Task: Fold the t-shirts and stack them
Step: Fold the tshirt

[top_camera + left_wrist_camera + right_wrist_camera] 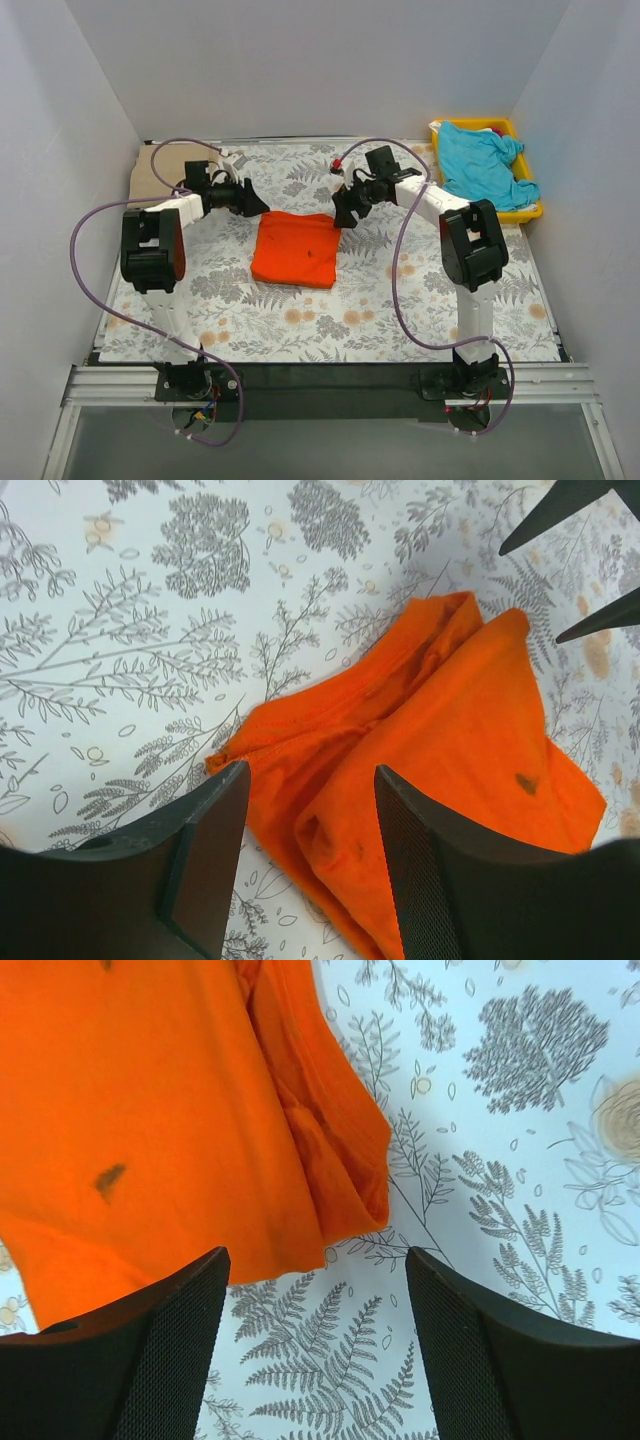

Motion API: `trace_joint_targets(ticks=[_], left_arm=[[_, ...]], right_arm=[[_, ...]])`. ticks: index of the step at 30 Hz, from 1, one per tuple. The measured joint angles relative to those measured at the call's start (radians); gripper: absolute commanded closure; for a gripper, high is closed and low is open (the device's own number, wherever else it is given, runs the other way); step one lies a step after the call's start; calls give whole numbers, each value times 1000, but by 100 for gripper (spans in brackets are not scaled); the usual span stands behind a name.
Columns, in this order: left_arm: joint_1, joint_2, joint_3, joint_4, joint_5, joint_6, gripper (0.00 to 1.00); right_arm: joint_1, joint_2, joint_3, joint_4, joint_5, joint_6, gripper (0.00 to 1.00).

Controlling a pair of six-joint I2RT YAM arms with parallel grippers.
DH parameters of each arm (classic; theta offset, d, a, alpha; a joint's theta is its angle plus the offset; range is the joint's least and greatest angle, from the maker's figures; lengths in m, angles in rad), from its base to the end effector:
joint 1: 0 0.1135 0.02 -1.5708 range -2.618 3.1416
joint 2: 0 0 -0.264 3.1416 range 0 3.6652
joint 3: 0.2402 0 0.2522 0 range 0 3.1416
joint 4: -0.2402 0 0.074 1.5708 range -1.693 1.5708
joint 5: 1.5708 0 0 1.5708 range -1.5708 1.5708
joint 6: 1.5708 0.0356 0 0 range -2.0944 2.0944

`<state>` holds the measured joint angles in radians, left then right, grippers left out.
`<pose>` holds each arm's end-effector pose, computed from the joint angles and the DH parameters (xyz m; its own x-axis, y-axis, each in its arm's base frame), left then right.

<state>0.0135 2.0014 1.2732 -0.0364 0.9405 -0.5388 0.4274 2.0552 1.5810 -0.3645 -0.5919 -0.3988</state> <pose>0.4219 -0.0231 0.1694 -0.8892 -0.3144 -0.3325 0.1384 0.5078 -0.8503 0.4081 0.2077 0.2116 -0.3584 -0.5173 -0.7771 -0.8926 0.4338 0.1229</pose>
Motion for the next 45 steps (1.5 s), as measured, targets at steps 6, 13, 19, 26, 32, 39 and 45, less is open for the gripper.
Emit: trace_joint_targets(ticks=[6, 13, 19, 26, 32, 39, 45], left_arm=[[0, 54, 9, -81, -1, 71, 51], [-26, 66, 9, -119, 14, 104, 59], [-40, 68, 9, -125, 33, 114, 74], [-39, 68, 9, -129, 44, 113, 100], [-39, 65, 7, -132, 44, 112, 100], [-39, 46, -10, -135, 44, 112, 100], [-39, 46, -10, -136, 43, 112, 100]], right_arm=[[0, 76, 1, -5, 4, 5, 37], [-1, 95, 19, -6, 0, 18, 53], [-2, 95, 33, -1, -19, 30, 86], [-3, 95, 33, -1, -42, 35, 99], [-8, 90, 33, -1, -69, 38, 99], [-8, 75, 33, 2, -66, 69, 40], [-9, 79, 33, 1, -60, 74, 51]])
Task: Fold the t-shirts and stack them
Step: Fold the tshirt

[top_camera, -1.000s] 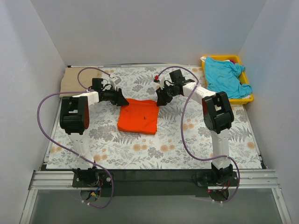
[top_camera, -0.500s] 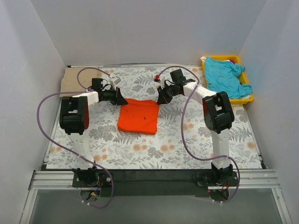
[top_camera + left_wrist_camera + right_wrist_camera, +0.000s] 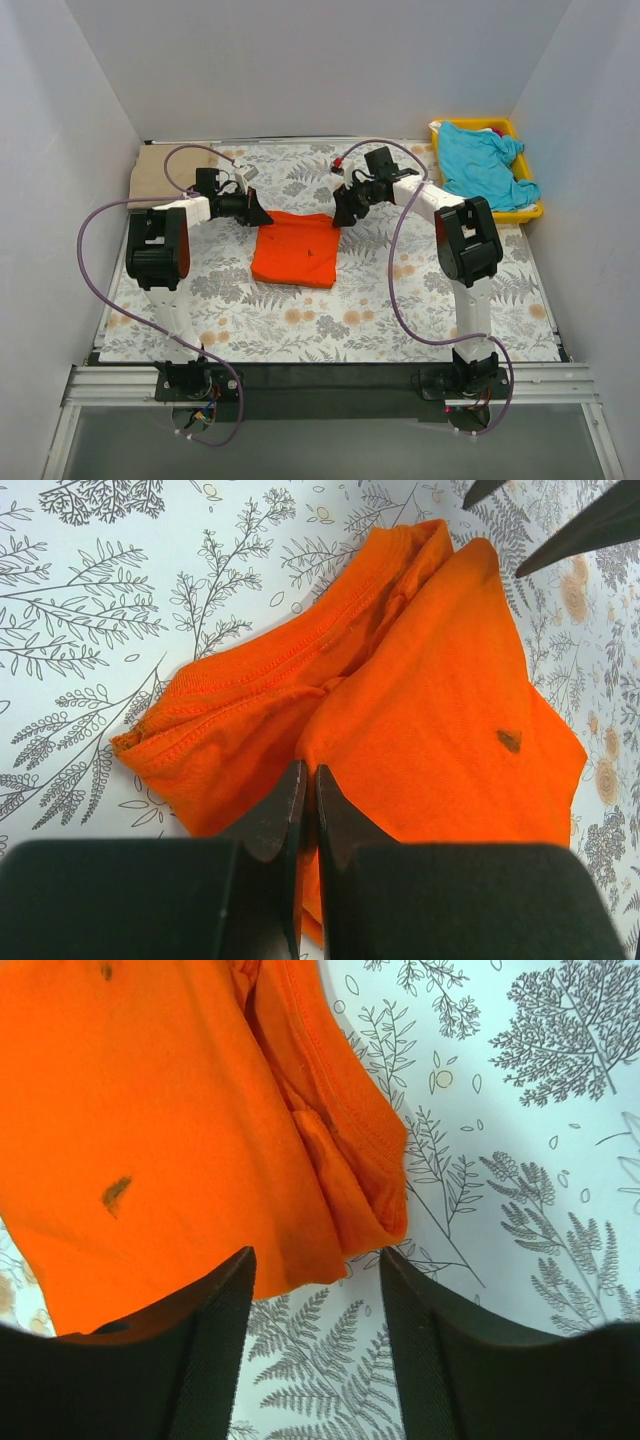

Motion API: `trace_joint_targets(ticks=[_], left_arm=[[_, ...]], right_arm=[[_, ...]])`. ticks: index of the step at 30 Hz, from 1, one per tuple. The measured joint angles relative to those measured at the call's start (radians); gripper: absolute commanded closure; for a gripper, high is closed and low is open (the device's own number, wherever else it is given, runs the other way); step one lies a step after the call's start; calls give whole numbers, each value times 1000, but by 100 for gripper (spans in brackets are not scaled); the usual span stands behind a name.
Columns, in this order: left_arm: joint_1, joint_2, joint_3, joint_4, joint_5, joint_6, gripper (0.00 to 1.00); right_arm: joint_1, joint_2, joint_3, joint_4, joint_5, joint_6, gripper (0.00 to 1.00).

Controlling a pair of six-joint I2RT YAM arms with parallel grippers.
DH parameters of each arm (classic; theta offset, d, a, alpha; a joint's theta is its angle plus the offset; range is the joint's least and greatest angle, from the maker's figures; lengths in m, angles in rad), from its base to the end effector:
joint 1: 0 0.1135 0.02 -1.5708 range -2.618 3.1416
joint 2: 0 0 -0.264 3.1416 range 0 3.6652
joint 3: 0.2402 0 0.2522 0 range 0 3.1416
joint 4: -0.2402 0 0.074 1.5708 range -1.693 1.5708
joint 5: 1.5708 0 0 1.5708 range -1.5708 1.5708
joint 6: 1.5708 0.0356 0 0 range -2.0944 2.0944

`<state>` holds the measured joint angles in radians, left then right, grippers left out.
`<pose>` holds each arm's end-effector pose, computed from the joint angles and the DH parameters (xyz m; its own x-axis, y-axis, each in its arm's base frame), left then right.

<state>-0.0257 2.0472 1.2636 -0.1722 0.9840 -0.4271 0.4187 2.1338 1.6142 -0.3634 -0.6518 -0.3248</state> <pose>0.4101 -0.0402 0.1412 -0.9480 -0.2051 -0.2434 0.1119 0.5012 -0.8580 0.4190 0.2101 0.1882 -0.4536 -0.4795 -0.7512 -0.8650 0.4397 0.2416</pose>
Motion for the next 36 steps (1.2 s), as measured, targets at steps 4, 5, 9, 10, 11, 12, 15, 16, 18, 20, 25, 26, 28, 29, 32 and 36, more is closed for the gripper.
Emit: trace_joint_targets(ticks=[4, 5, 9, 10, 11, 12, 15, 16, 18, 20, 25, 26, 28, 29, 32, 36], left_arm=[[0, 0, 0, 0, 0, 0, 100], [0, 0, 0, 0, 0, 0, 100], [0, 0, 0, 0, 0, 0, 100], [0, 0, 0, 0, 0, 0, 100], [0, 0, 0, 0, 0, 0, 100], [0, 0, 0, 0, 0, 0, 100], [0, 0, 0, 0, 0, 0, 100], [0, 0, 0, 0, 0, 0, 100], [0, 0, 0, 1, 0, 0, 100], [0, 0, 0, 0, 0, -2, 100], [0, -18, -12, 2, -2, -15, 100], [1, -37, -27, 1, -2, -18, 100], [4, -87, -59, -2, -3, -20, 100], [5, -115, -74, -2, -3, -20, 100], [9, -193, -103, -4, -3, -24, 100], [21, -258, -109, -2, 0, -32, 100]], right_arm=[[0, 8, 0, -1, -4, 5, 59], [0, 9, -1, -1, -5, 6, 59], [0, 9, -16, 0, -6, 6, 53], [0, 9, -22, -1, -6, 5, 53], [0, 9, -26, -1, -6, 5, 53], [0, 11, -27, -2, -5, 4, 56], [0, 16, -27, -2, -6, 1, 69], [0, 16, -27, -2, -6, 2, 73], [0, 16, -27, -2, -7, -1, 92], [0, 16, -27, -2, -12, 1, 99], [0, 0, -36, -3, -29, 8, 99], [0, -16, -48, -4, -35, 10, 99], [0, -52, -63, -8, -46, 14, 99], [0, -75, -70, -8, -54, 16, 99], [2, -140, -74, -11, -70, 21, 99], [8, -182, -58, -12, -86, 31, 99]])
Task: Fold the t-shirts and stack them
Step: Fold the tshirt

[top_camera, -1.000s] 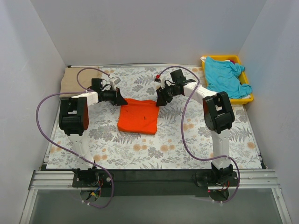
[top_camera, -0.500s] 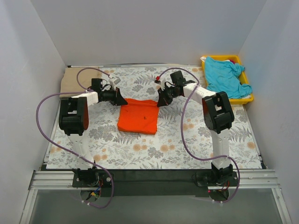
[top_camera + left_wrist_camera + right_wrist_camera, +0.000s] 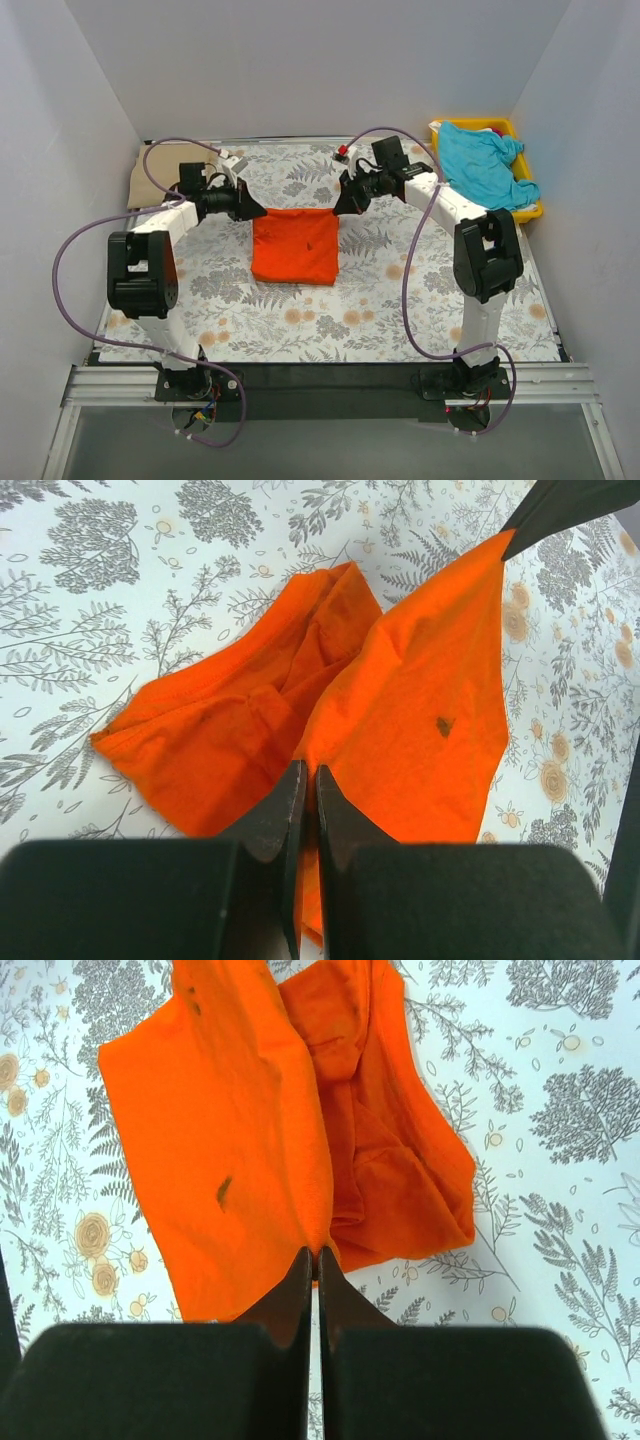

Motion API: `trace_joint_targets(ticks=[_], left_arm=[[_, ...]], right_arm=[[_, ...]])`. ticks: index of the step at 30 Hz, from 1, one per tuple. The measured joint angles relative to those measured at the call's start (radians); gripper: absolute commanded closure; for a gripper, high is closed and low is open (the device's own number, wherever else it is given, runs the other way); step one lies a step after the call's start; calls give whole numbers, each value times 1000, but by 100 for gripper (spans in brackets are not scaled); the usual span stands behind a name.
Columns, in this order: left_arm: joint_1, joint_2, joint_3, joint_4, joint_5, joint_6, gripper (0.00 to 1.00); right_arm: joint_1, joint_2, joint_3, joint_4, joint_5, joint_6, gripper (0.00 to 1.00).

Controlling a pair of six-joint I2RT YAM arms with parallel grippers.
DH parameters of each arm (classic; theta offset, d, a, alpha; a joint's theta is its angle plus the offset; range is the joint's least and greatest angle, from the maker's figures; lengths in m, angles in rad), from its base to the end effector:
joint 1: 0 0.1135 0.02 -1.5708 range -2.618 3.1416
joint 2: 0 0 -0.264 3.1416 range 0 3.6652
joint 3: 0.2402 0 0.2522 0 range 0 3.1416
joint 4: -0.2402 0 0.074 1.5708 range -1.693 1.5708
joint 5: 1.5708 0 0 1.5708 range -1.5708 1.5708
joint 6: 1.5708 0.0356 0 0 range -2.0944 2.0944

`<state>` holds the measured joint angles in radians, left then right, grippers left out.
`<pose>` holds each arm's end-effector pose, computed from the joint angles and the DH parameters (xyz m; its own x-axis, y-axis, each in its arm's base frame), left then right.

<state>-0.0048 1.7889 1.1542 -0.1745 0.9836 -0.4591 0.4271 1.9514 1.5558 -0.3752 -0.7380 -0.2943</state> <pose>0.3745 -0.0314 0.2065 -0.9045 -0.2412 -0.3516 0.1967 0.4957 -0.8459 0.3898 0.2037 0.2497 -0.3905 -0.4135 -0.8225 -0.8976 0.3694 0.2405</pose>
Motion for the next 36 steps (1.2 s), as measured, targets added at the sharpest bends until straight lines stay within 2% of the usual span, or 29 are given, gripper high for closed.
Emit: trace_joint_targets(ticks=[5, 10, 16, 24, 36], left_arm=[[30, 17, 20, 3, 2, -21, 100], [39, 138, 107, 42, -8, -60, 100], [32, 302, 188, 74, -32, -96, 100], [14, 330, 204, 105, -43, -115, 100], [-2, 290, 221, 150, -26, -158, 100]], right_arm=[[3, 41, 85, -18, 1, 8, 99], [3, 174, 214, -12, 11, 8, 99], [-3, 291, 201, -8, 53, 8, 99], [-27, 284, 149, 14, 60, 13, 99], [-47, 161, 145, 42, 48, 37, 99]])
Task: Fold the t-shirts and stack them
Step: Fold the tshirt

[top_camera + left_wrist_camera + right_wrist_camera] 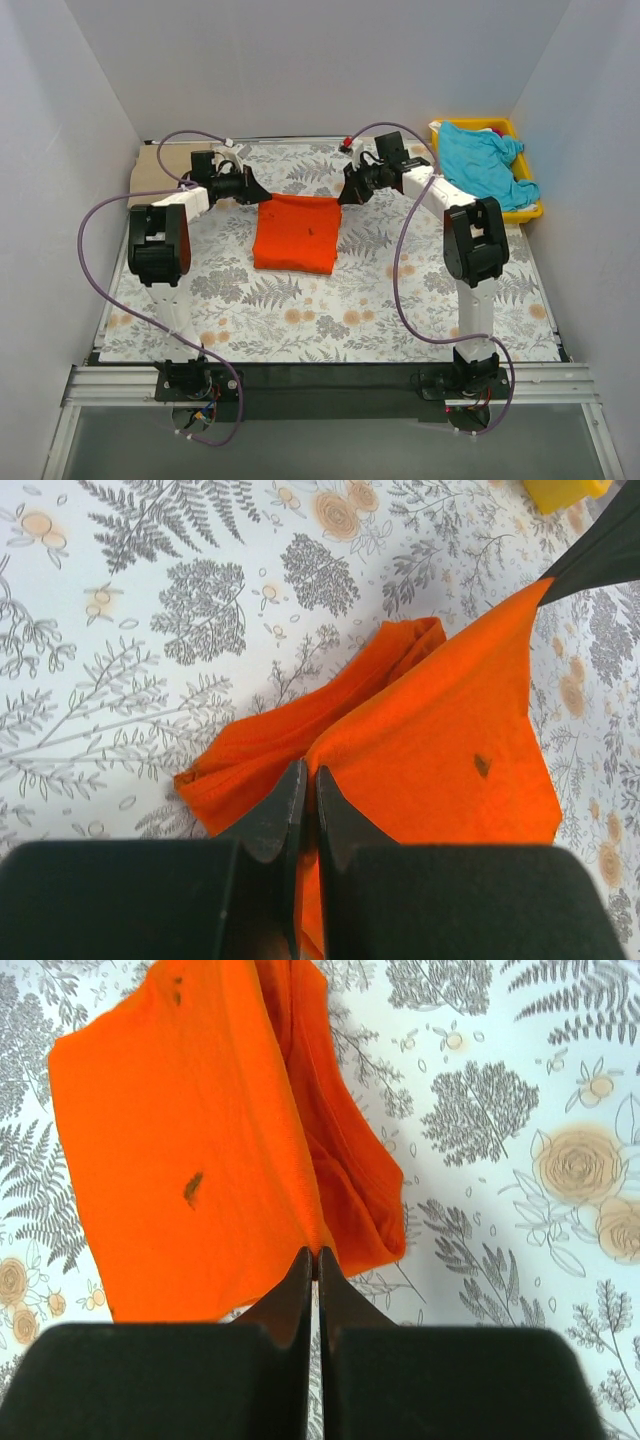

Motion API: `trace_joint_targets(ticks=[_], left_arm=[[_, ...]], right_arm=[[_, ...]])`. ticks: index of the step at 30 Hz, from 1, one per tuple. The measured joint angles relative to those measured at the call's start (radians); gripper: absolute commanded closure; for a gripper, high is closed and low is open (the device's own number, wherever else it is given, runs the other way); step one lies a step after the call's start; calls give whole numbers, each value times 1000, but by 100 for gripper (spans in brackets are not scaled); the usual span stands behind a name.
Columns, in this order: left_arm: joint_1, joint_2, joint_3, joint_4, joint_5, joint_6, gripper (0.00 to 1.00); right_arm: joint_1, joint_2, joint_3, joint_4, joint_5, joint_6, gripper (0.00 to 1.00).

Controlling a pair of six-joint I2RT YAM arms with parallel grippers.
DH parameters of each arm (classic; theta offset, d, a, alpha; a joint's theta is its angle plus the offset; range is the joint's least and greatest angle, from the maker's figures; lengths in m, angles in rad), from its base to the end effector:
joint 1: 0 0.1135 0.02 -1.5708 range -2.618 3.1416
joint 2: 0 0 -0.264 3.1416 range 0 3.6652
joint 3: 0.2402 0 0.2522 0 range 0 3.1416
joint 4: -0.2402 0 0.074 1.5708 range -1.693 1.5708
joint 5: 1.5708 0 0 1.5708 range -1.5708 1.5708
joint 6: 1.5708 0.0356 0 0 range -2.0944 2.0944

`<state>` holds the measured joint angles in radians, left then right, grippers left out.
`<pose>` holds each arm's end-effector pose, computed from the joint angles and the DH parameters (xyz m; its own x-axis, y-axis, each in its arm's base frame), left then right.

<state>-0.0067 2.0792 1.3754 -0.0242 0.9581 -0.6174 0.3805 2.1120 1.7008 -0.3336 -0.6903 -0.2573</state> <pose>0.4444 -0.0321 0.1685 -0.8983 -0.3269 -0.2936 0.1159 0.4681 -0.8760 0.4364 0.1990 0.2281 -0.4251 -0.3814 -0.8209 -0.8574 0.4601 0.2303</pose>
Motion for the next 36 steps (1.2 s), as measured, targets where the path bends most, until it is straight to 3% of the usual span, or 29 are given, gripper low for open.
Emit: trace_joint_targets(ticks=[5, 7, 10, 12, 14, 16, 18, 20, 21, 24, 26, 31, 36], left_arm=[[-29, 50, 59, 7, -13, -1, 96], [-39, 82, 84, 8, -29, -3, 86], [-50, 133, 108, 9, -55, -19, 80], [-51, 154, 109, 9, -68, -33, 70], [-47, 171, 110, 6, -89, -55, 62], [-40, 174, 113, 3, -97, -76, 50], [-31, 170, 124, 3, -93, -109, 48], [-17, 153, 124, 3, -89, -148, 48], [-6, 135, 114, 3, -80, -171, 49], [24, 14, 10, 19, -36, -233, 53], [46, -115, -97, 34, 8, -287, 61], [40, -388, -325, 132, 137, -402, 74], [-8, -388, -494, 252, 211, -521, 76]], right_arm=[[-15, 24, -10, 0, 7, 2, 99], [-18, 47, -10, 1, 16, 2, 99], [-19, 90, -4, 0, 43, 5, 99], [-19, 131, 15, 0, 67, 14, 99], [-19, 163, 32, -1, 89, 24, 91], [-19, 174, 40, 0, 113, 34, 74], [-18, 174, 43, -1, 151, 41, 56], [-19, 172, 46, 3, 184, 45, 48], [-21, 167, 47, 3, 201, 47, 36], [-29, 139, 50, -9, 212, 63, 29], [-34, 98, 49, -22, 173, 90, 29], [-21, -90, -26, 22, -20, 196, 54], [81, -148, -132, 153, -210, 322, 60]])
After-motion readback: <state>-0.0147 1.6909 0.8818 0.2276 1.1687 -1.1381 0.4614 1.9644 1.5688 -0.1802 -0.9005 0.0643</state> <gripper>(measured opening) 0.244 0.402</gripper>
